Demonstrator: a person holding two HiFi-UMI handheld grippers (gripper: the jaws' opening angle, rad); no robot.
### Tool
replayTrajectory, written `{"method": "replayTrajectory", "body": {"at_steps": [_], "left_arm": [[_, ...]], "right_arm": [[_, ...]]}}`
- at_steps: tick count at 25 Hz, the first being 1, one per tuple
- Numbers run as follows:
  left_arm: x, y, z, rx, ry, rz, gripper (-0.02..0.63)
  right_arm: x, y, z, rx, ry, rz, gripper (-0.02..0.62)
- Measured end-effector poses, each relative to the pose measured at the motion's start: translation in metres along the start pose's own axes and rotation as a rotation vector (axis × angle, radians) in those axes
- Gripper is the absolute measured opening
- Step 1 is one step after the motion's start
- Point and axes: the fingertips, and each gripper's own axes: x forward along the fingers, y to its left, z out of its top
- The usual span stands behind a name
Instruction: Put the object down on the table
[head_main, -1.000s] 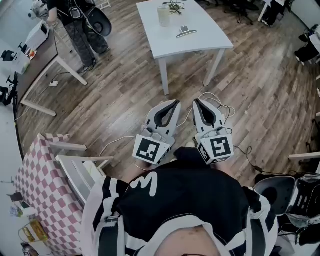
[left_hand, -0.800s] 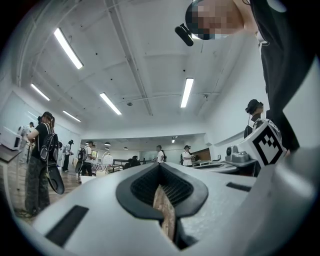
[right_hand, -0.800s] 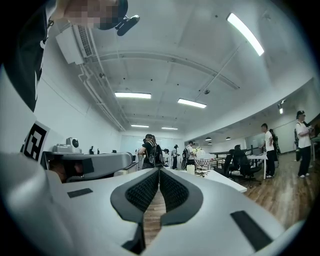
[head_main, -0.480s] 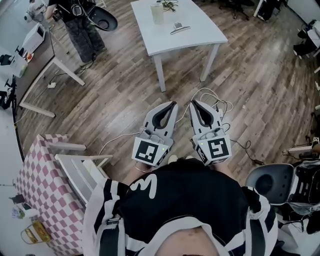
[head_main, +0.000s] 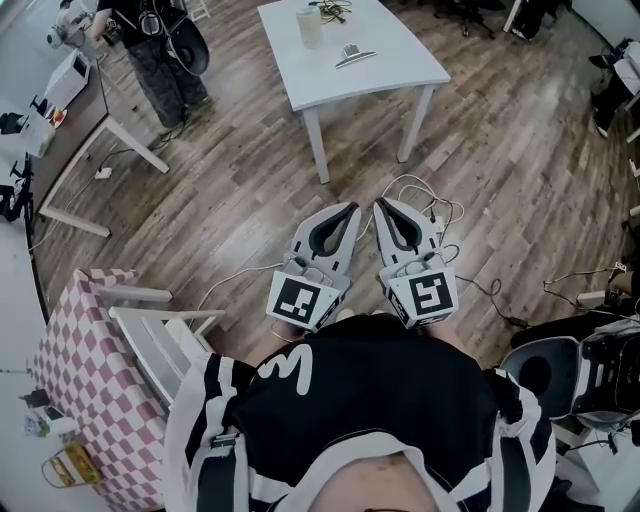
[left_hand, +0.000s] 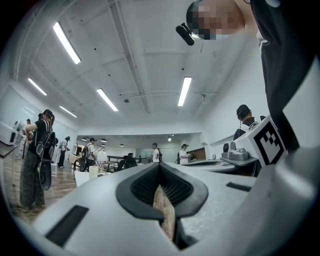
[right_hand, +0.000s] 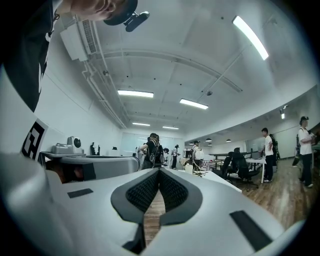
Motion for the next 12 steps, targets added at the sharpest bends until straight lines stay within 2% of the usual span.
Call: {"method": "replayTrajectory", "body": {"at_steps": [12], "left_arm": [[-0.013, 0.006, -0.001, -0.005, 0.0, -0.001, 0.005]], "right_arm": [[-0.002, 0.01, -0.004, 0.008, 0.005, -0.016, 0.017]]}}
